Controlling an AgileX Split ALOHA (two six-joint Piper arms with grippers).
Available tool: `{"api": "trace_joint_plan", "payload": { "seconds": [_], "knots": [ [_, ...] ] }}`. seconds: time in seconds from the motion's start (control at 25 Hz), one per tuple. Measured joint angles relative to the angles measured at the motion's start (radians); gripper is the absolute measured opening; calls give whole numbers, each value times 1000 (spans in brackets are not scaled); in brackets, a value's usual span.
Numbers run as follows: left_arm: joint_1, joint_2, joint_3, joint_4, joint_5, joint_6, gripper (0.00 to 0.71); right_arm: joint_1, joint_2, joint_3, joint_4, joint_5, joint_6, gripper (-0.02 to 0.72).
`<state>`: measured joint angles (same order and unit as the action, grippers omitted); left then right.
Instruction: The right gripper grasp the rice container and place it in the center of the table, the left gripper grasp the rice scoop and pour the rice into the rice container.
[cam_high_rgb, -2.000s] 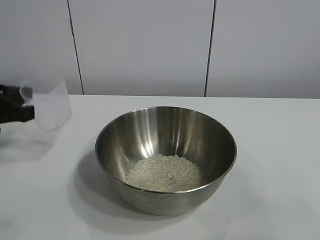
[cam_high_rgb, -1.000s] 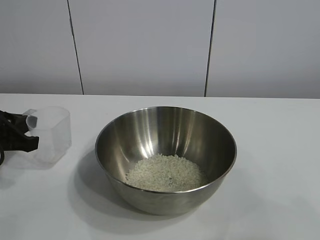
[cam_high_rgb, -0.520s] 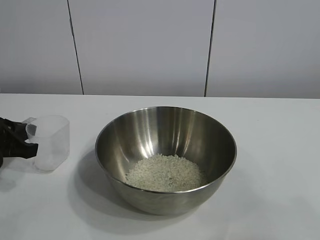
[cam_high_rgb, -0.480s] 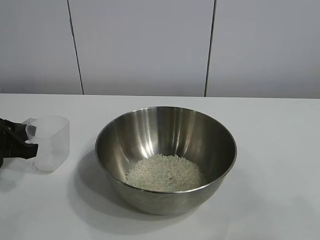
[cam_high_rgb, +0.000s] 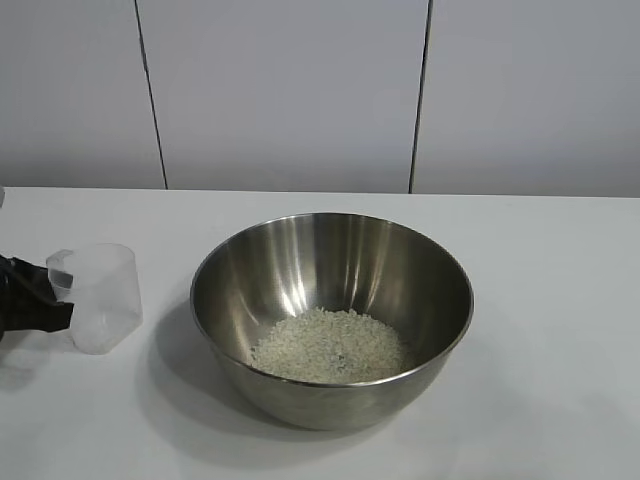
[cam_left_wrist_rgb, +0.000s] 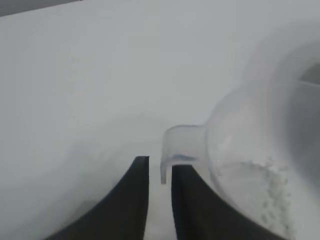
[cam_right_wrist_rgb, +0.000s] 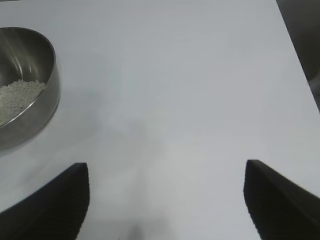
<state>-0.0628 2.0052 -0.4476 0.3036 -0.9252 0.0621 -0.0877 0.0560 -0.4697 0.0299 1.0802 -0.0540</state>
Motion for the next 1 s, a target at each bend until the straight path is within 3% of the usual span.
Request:
{"api": "trace_joint_plan", "payload": {
  "seconds": [0.12, 0.4, 0.6, 0.8, 0.92, 1.0],
  "knots": [
    [0, 0, 41, 0, -33, 0, 394, 0, 0, 0, 0, 0, 0, 578],
    [0, 0, 143, -23, -206, 0, 417, 0, 0, 0, 0, 1, 0, 578],
    [0, -51, 182, -49, -212, 0, 479, 0, 0, 0, 0, 1, 0, 578],
    [0, -199, 217, -157, -212, 0, 540, 0, 0, 0, -1, 1, 0, 578],
    [2, -318, 212, -173, -132, 0, 551, 0, 0, 0, -1, 0, 0, 578],
    [2, -399, 180, -137, 34, -9, 552, 0, 0, 0, -1, 0, 0, 578]
  ]
}}
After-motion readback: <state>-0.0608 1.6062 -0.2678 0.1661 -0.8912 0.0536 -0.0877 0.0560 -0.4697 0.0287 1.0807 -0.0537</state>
